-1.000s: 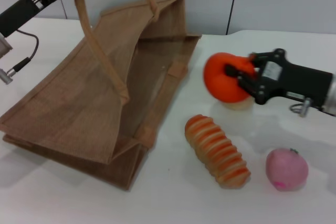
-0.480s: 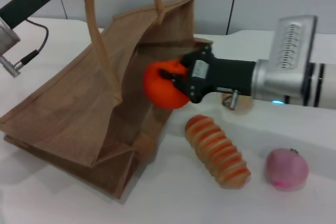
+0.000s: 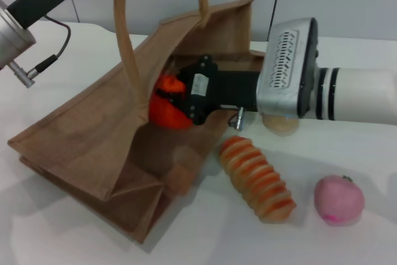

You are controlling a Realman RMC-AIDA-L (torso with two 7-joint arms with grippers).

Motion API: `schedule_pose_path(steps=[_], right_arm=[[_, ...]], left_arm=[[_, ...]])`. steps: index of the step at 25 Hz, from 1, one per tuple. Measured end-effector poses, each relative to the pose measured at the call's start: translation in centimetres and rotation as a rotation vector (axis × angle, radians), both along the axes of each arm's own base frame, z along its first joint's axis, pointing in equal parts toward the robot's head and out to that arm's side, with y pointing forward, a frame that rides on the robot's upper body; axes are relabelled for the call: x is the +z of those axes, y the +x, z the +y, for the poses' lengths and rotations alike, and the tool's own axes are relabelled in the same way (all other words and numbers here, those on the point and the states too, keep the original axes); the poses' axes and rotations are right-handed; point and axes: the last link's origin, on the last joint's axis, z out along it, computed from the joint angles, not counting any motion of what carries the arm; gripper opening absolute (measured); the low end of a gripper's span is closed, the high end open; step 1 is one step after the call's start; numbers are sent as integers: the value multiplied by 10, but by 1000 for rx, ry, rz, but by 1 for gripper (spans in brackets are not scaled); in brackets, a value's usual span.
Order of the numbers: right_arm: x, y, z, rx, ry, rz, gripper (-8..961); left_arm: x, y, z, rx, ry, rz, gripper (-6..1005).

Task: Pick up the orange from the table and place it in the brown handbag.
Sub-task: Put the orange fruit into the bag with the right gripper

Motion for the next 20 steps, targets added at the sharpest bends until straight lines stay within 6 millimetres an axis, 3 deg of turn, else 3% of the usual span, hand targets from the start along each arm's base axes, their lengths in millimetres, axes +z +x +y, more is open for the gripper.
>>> schedule_pose_path(steps=[6,20], right_arm=[[-4,-8,1,26,14,-9,73],[-8,2,22,-126,150,-74,74]], left_arm=[[-1,8,-4,-48,-15,-22,123],[0,14,-7,-87,-29,-51,124]])
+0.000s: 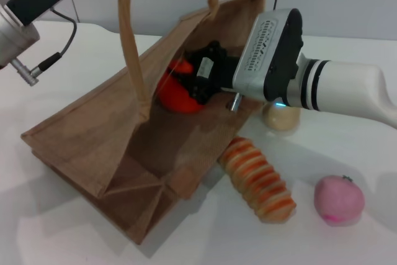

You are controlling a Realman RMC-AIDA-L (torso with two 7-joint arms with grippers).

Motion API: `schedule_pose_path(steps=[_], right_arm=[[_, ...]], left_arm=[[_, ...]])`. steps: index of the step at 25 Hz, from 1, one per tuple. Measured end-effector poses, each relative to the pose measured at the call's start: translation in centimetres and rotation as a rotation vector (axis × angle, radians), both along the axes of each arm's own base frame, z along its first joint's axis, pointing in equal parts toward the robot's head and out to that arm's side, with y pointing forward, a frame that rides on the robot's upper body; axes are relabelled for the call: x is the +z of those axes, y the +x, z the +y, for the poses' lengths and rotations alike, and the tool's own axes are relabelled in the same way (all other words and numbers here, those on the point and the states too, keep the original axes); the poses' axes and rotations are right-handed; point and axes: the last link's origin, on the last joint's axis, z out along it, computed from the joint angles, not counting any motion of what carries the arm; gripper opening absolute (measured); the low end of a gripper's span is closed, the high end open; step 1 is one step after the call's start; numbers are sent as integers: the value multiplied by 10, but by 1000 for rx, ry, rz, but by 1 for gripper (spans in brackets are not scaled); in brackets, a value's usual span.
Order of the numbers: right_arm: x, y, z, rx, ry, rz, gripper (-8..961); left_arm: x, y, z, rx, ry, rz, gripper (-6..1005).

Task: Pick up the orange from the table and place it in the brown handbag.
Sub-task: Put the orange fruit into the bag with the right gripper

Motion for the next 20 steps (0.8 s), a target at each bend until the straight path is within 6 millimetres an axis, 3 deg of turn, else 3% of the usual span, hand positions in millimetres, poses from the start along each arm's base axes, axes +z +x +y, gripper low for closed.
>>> schedule_pose_path(steps=[11,13,20], right_arm=[[1,11,4,-50,28,-29,81],[1,12,3,-53,25,-26,279],[5,22,-7,-55,-2,32,564]], left_arm=[[6,-11,0,53,41,-11,124],[7,-15,1,76,49,-12,124],[3,-32,5,172,82,-7,124]])
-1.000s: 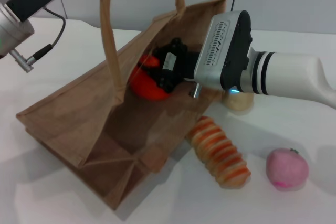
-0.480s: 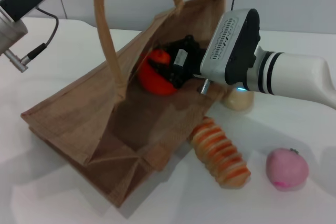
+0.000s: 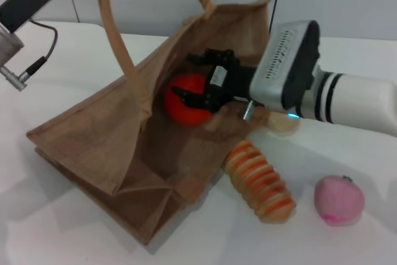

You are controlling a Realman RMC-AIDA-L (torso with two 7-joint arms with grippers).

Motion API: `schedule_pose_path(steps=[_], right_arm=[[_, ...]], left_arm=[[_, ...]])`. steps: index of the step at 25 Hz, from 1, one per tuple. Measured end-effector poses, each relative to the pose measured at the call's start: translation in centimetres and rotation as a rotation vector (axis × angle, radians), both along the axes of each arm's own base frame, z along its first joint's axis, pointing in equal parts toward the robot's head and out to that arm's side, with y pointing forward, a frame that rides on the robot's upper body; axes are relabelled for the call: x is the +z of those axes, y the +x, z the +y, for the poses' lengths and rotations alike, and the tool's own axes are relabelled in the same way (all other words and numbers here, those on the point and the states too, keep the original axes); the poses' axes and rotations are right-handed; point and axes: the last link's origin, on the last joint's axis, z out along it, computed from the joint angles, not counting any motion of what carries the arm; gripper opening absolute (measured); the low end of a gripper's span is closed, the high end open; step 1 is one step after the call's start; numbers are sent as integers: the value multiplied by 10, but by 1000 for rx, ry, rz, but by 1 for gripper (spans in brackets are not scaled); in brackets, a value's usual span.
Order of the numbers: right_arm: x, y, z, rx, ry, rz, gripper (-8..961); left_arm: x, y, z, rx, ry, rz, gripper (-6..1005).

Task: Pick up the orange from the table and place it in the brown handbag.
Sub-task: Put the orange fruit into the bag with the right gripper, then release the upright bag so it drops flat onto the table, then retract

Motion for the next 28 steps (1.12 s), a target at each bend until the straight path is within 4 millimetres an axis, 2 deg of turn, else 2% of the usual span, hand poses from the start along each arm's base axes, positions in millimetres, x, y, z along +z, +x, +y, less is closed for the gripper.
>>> schedule_pose_path(steps=[4,7,8,9,19,28], right_arm=[[9,13,-3,-38,13,58,711],[24,27,-5,-58,36,134,709],[35,37,-8,-70,56,185,708],[35,37,-8,-70,56,185,708],[79,88,-16,-207,225,346,706],[101,111,-18,-294,350,429,706]], left_arm=[[5,-12,-2,47,28,-5,124],[8,-18,-5,72,51,-13,123],[10,-21,-5,84,60,-17,123],[11,-23,-6,95,67,-19,123],[11,-44,0,228,121,2,138],[-2,-49,7,288,157,76,162]])
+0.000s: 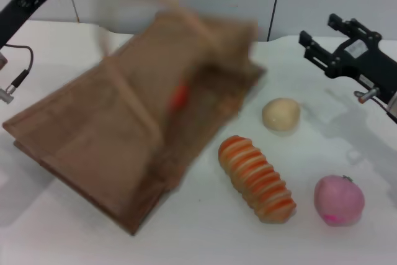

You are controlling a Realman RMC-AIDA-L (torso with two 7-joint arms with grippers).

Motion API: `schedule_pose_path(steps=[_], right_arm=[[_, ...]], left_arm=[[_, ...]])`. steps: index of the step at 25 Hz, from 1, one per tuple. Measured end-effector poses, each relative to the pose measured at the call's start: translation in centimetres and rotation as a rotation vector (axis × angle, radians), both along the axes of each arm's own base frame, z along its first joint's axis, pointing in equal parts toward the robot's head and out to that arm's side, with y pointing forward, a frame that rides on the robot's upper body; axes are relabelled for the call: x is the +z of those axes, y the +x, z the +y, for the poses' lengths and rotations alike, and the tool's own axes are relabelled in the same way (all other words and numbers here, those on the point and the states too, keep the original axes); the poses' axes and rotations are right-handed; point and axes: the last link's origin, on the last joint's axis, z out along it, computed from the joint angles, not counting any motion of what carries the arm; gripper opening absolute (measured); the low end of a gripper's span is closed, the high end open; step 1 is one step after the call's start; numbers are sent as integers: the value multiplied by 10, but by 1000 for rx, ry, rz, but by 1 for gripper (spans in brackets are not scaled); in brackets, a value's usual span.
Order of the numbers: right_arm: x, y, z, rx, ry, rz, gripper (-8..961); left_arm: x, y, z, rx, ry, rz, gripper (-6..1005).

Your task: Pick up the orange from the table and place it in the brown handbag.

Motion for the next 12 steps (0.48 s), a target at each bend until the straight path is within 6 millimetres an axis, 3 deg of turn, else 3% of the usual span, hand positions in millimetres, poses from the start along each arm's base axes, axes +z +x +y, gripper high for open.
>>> schedule_pose_path(steps=[2,10,12], right_arm=[[3,4,-1,-21,18,15,705],[18,21,-3,-120,115,97,705],[23,26,-3,-150,146,121,705]], left_arm=[[-3,-1,3,15,6,35,167],[-16,-5,5,54,55,141,359],[-20,-7,5,70,69,170,358]])
